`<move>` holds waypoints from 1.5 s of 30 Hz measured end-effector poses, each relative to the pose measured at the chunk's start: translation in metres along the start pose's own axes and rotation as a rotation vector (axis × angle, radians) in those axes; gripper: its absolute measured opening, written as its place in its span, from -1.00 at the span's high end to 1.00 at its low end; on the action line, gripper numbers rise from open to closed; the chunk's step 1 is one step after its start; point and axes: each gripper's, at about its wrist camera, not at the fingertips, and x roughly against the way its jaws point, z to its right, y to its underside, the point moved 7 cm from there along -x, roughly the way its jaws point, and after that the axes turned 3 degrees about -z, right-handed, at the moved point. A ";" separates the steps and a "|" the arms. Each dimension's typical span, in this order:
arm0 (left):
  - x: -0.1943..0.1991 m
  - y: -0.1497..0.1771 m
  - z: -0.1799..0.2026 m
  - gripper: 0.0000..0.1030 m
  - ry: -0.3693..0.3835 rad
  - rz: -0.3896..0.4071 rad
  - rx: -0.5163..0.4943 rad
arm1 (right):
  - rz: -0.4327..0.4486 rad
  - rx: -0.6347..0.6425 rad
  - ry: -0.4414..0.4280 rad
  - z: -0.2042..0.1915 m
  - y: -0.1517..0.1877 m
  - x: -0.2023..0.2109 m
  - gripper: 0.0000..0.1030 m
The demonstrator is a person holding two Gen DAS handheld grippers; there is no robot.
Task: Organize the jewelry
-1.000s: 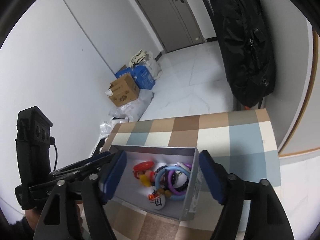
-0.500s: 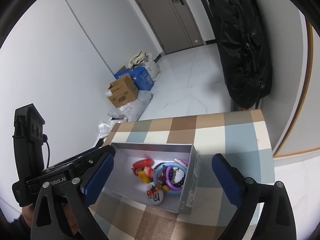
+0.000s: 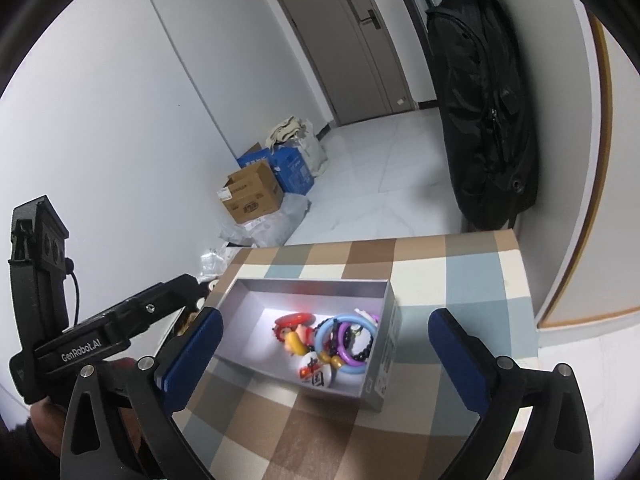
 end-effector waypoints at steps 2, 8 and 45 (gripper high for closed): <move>0.006 0.004 0.000 -0.82 -0.019 0.016 -0.016 | 0.010 0.006 -0.005 -0.002 0.003 0.005 -1.00; 0.020 0.016 -0.003 -0.83 -0.073 0.065 -0.041 | 0.043 0.026 -0.010 -0.007 0.012 0.023 -1.00; 0.041 0.036 -0.008 -0.83 -0.134 0.123 -0.070 | 0.085 0.057 0.019 -0.014 0.044 0.046 -1.00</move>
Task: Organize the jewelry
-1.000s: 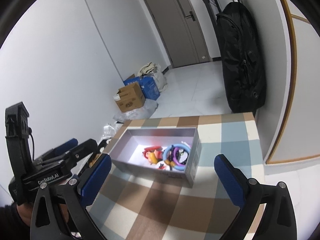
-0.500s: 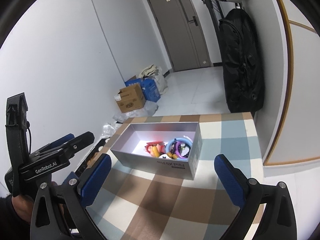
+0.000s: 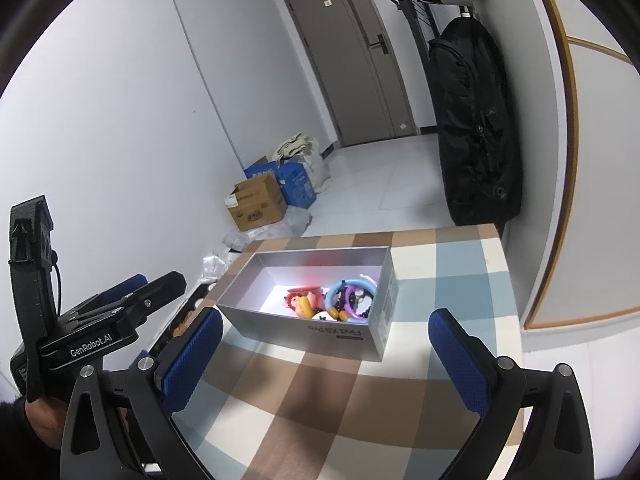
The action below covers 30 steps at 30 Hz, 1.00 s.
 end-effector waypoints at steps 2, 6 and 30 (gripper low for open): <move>-0.001 0.000 0.001 -0.83 0.001 -0.005 -0.001 | -0.004 -0.002 -0.001 0.000 0.000 0.000 -1.00; -0.001 0.000 0.000 -0.83 -0.001 -0.012 0.006 | -0.005 -0.001 0.001 0.000 0.000 0.000 -1.00; -0.004 0.002 0.000 -0.83 0.015 -0.028 0.012 | -0.017 -0.021 0.001 0.002 0.000 -0.003 -1.00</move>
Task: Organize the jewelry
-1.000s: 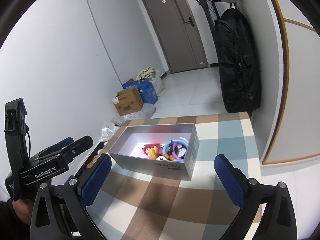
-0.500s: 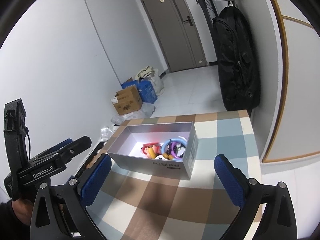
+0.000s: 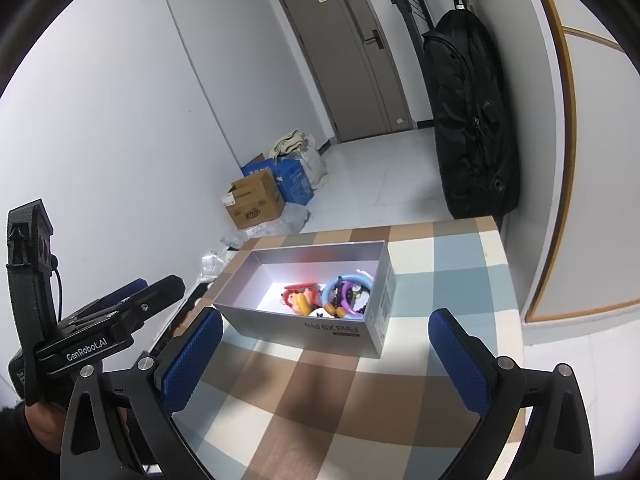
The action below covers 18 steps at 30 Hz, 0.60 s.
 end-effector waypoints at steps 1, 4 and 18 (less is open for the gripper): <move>0.000 0.000 0.000 -0.83 -0.002 0.000 -0.002 | 0.000 0.001 0.000 0.000 0.000 0.000 -1.00; 0.001 0.001 0.001 -0.83 -0.002 0.003 -0.009 | -0.003 -0.001 0.000 0.000 0.000 0.000 -1.00; 0.003 0.000 0.002 -0.83 -0.003 0.013 -0.015 | -0.005 -0.002 0.002 0.001 0.000 -0.002 -1.00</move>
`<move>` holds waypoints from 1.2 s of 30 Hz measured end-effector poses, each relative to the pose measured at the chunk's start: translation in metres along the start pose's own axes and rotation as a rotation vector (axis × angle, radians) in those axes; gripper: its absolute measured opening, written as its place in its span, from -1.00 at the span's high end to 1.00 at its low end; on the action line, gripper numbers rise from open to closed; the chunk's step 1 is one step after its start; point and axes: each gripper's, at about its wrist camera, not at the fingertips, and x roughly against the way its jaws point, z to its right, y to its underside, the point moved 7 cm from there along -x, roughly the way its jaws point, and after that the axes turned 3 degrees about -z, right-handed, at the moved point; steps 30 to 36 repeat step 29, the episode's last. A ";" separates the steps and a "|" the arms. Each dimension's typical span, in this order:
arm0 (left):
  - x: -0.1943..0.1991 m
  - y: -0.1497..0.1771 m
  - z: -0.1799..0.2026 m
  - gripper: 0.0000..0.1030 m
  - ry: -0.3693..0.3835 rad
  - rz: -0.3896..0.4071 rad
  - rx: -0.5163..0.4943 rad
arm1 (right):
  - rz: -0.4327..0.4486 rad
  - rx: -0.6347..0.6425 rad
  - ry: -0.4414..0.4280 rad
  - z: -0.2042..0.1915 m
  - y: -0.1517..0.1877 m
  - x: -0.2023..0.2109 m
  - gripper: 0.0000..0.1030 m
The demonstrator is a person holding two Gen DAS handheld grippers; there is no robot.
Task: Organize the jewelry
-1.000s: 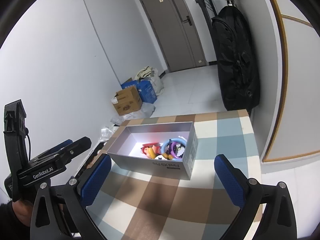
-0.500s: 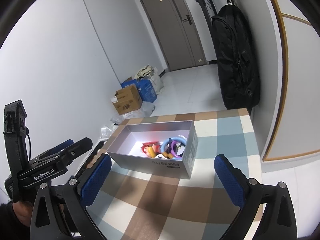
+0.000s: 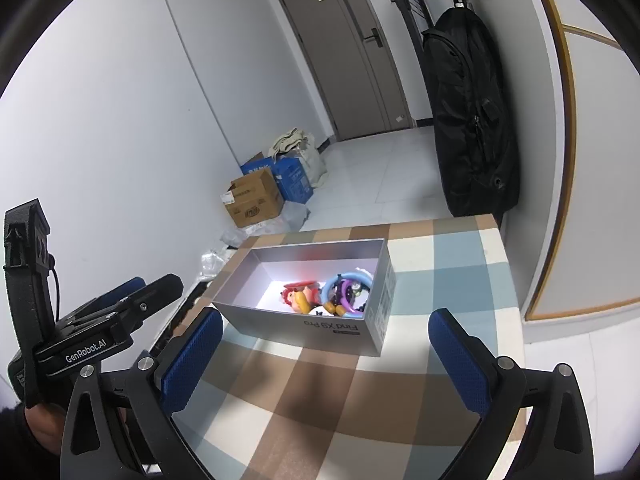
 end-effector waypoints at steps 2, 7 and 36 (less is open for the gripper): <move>0.000 0.000 0.001 -0.83 0.000 0.002 -0.002 | 0.001 0.001 0.001 0.000 0.000 0.000 -1.00; 0.001 0.000 0.001 -0.83 0.001 0.000 0.000 | -0.002 -0.001 0.001 0.000 0.001 0.000 -1.00; 0.000 0.002 0.006 -0.83 0.012 -0.002 -0.019 | -0.013 -0.008 0.007 0.002 0.003 -0.002 -1.00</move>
